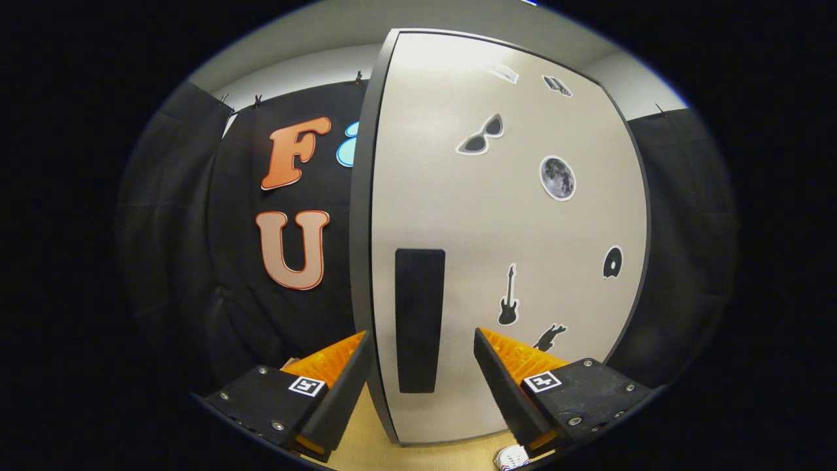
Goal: Open the shoe cabinet door, grab the shoes and put them into the shoe cabinet, then close the shoe cabinet door.
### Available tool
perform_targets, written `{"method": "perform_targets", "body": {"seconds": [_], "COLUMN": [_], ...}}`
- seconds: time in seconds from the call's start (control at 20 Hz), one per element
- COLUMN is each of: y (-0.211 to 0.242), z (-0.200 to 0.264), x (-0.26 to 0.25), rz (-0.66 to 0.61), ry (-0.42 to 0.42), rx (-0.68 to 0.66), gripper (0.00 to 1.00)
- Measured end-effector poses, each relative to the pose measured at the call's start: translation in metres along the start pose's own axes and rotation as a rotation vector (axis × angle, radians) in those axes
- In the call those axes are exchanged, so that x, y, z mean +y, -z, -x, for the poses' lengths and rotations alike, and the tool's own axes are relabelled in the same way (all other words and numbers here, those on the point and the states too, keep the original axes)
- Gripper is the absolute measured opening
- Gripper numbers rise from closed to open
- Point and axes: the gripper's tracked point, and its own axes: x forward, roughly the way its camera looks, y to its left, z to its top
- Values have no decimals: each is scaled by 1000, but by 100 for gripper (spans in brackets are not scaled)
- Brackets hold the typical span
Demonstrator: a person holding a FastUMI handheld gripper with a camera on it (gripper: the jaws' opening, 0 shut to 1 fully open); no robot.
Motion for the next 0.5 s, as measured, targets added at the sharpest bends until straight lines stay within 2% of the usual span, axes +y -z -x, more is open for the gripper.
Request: {"method": "perform_targets", "body": {"seconds": [0.3,0.45,0.5], "y": [2,5,6], "z": [-8,-6,-5], "x": [5,4,4], "rz": [39,2,-13], "ry": [-31,-39,-45], "rx": [9,27,34], "gripper": [77,39,37]}}
